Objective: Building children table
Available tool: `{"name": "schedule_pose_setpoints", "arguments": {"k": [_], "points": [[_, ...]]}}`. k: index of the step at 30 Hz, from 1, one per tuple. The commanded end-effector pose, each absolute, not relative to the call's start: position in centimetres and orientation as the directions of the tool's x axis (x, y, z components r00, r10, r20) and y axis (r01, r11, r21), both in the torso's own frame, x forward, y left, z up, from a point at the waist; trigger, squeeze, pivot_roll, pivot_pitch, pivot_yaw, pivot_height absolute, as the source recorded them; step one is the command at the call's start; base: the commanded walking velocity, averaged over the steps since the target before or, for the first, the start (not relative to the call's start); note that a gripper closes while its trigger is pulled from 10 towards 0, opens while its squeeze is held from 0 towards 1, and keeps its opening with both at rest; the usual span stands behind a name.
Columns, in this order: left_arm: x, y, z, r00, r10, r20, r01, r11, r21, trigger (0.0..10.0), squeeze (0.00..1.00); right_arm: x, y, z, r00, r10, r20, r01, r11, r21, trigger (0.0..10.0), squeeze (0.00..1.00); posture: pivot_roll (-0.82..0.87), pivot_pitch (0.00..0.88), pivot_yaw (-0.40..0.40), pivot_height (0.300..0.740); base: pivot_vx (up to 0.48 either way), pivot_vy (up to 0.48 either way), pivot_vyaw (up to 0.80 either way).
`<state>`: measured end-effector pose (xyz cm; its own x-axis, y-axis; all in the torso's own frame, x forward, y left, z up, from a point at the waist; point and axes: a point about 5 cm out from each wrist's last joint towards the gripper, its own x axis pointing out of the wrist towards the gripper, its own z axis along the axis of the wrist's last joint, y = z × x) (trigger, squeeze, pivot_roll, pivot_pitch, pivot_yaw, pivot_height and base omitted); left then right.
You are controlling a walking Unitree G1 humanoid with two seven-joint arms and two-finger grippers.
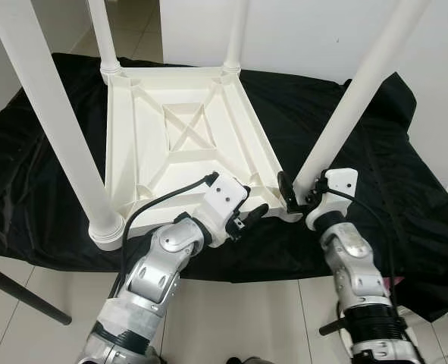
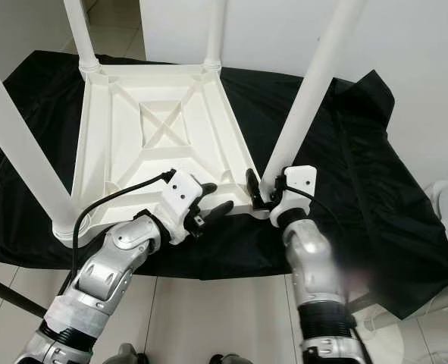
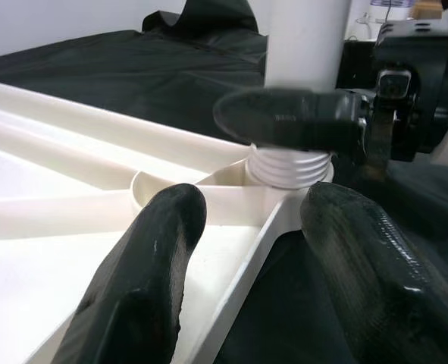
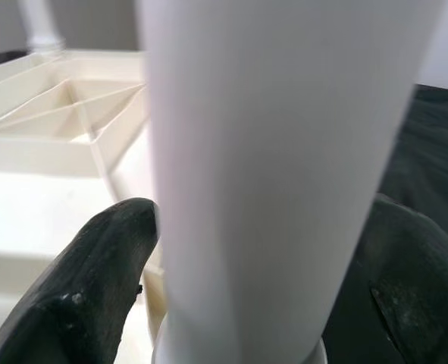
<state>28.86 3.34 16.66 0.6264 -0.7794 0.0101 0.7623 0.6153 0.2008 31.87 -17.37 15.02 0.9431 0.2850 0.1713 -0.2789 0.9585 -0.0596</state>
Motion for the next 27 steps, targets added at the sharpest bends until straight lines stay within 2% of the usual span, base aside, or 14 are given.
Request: {"name": "schedule_pose_setpoints", "arguments": {"k": [1,6,12,13,14,15,16,20,21,25,26,27], "points": [[28.6,2.8,16.4,0.614,-0.789,-0.002,0.771,0.6,0.212,10.0,0.0,32.0,-17.3,15.0,0.931,0.322,0.172,-0.314,0.947,-0.07,10.0,0.0,0.01,0.046,-0.067,0.74,0.0,0.0,0.0],[28.5,2.3,16.6,0.601,-0.799,0.007,0.781,0.589,0.208,10.0,0.0,32.4,-17.3,14.9,0.891,0.433,0.137,-0.417,0.9,-0.131,10.0,0.0,0.01,0.046,-0.064,0.74,0.0,0.0,0.0],[28.4,2.1,16.6,0.594,-0.804,0.008,0.784,0.582,0.214,10.0,0.0,32.6,-17.2,14.8,0.868,0.483,0.118,-0.465,0.873,-0.147,10.0,0.0,0.01,0.048,-0.064,0.74,0.0,0.0,0.0],[28.4,2.1,16.6,0.593,-0.805,0.007,0.785,0.58,0.217,10.0,0.0,32.8,-17.3,14.7,0.862,0.497,0.101,-0.48,0.863,-0.158,4.7,0.0,0.01,0.049,-0.065,0.74,0.0,0.0,0.0],[28.4,2.0,16.6,0.592,-0.806,0.007,0.785,0.579,0.221,10.0,0.0,33.1,-17.5,14.5,0.856,0.511,0.082,-0.492,0.853,-0.172,2.0,0.0,0.01,0.05,-0.067,0.74,0.0,0.0,0.0],[28.4,2.0,16.6,0.592,-0.806,0.007,0.785,0.579,0.221,10.0,0.0,33.1,-17.5,14.5,0.856,0.511,0.082,-0.492,0.853,-0.172,2.0,0.0,0.01,0.05,-0.067,0.74,0.0,0.0,0.0],[28.3,2.0,16.6,0.592,-0.806,0.007,0.785,0.578,0.223,10.0,0.0,33.3,-17.8,14.4,0.856,0.514,0.058,-0.496,0.848,-0.187,1.3,0.0,0.01,0.053,-0.073,0.74,0.0,0.0,0.0],[28.3,2.0,16.7,0.592,-0.806,0.008,0.784,0.579,0.224,10.0,0.0,33.4,-18.0,14.2,0.855,0.517,0.043,-0.5,0.843,-0.198,1.3,0.0,0.01,0.053,-0.073,0.74,0.0,0.0,0.0],[28.3,2.0,16.7,0.594,-0.804,0.009,0.783,0.581,0.223,10.0,0.0,33.4,-18.2,14.1,0.859,0.511,0.038,-0.494,0.846,-0.201,0.0,0.0,0.01,0.06,-0.076,0.74,0.0,0.0,0.0],[28.3,2.0,16.7,0.599,-0.801,0.01,0.781,0.586,0.216,10.0,0.0,33.4,-18.7,14.0,0.866,0.497,0.045,-0.482,0.856,-0.187,0.0,0.0,0.01,0.074,-0.076,0.74,0.0,0.0,0.0],[28.3,2.0,16.7,0.599,-0.8,0.009,0.781,0.587,0.214,10.0,0.0,33.3,-18.7,14.0,0.869,0.493,0.048,-0.478,0.86,-0.176,10.0,0.0,0.01,0.08,-0.075,0.74,0.0,0.0,0.0],[28.3,2.0,16.6,0.6,-0.8,0.008,0.781,0.587,0.214,10.0,0.0,33.3,-18.8,14.0,0.87,0.491,0.05,-0.477,0.862,-0.169,10.0,0.0,0.01,0.08,-0.075,0.74,0.0,0.0,0.0]]}}
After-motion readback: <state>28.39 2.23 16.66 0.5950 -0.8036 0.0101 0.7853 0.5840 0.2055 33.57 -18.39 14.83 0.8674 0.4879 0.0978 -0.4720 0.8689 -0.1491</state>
